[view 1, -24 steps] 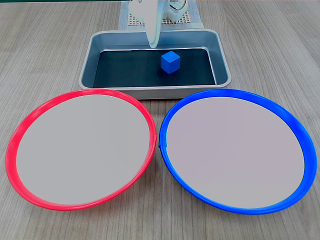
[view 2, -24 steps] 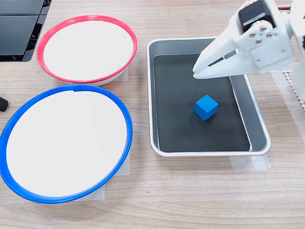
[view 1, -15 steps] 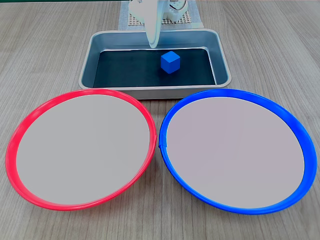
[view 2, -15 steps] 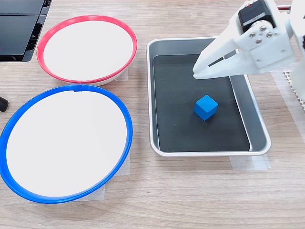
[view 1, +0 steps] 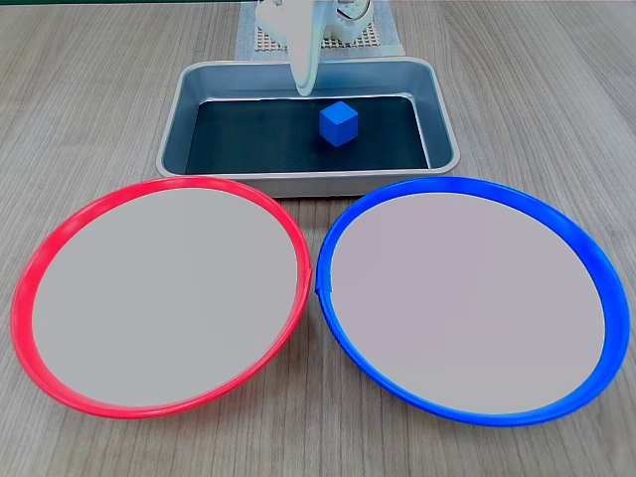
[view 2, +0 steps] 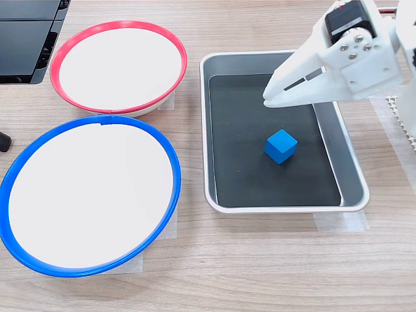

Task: Move a blue block from tray to blue dish

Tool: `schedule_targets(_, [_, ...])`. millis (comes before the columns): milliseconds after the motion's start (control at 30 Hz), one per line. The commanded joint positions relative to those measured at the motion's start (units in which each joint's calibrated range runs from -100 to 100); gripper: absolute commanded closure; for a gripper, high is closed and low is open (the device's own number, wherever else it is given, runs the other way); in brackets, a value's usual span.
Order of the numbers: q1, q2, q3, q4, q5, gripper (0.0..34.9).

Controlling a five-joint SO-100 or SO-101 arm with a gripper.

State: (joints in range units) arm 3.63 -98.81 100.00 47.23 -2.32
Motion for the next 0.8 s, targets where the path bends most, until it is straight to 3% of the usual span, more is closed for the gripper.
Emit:
schedule_targets(0, [-0.38,-0.26,0.0,0.11,0.24,34.6])
schedule_targets(267, [-2.55,-0.26,-0.09,0.19,1.42,34.6])
schedule_targets(533, [-1.42,27.21,-28.22,12.08,14.31,34.5])
schedule_targets(633, [-2.08,40.43,-39.05,17.45,18.95,26.7])
schedule_targets(767, [-4.05,51.43,-44.42,19.26,22.22,19.3])
